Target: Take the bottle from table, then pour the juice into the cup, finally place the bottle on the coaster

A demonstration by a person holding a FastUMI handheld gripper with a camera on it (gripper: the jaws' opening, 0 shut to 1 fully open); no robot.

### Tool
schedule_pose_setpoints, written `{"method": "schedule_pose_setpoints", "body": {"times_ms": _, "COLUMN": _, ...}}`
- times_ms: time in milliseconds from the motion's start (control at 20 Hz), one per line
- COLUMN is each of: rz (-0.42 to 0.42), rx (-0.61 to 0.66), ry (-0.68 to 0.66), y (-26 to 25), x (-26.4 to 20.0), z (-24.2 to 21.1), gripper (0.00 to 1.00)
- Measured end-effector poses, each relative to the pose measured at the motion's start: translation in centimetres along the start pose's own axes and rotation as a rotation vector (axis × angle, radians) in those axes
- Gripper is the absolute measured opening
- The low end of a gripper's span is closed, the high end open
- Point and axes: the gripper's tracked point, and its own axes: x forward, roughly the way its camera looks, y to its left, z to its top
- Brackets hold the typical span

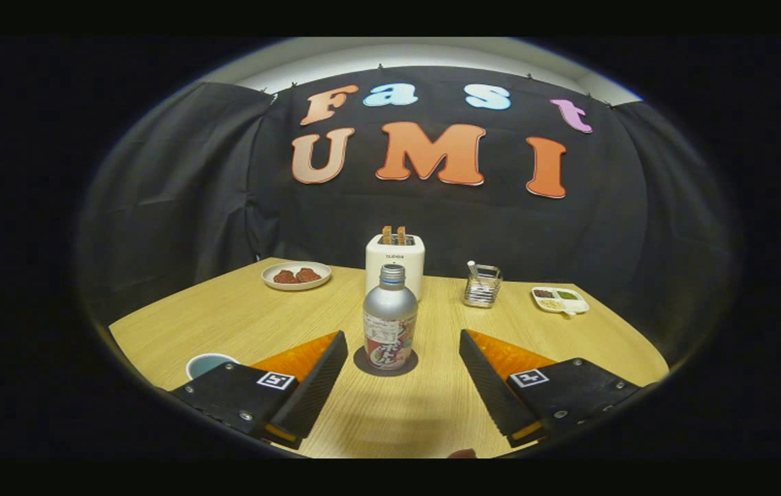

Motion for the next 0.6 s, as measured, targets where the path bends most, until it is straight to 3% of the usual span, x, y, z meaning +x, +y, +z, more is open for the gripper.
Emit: {"method": "schedule_pose_setpoints", "body": {"times_ms": 600, "rz": -0.094, "rx": 0.075, "ry": -0.029, "y": -6.0, "x": -10.9, "z": -1.3, "gripper": 0.97}}
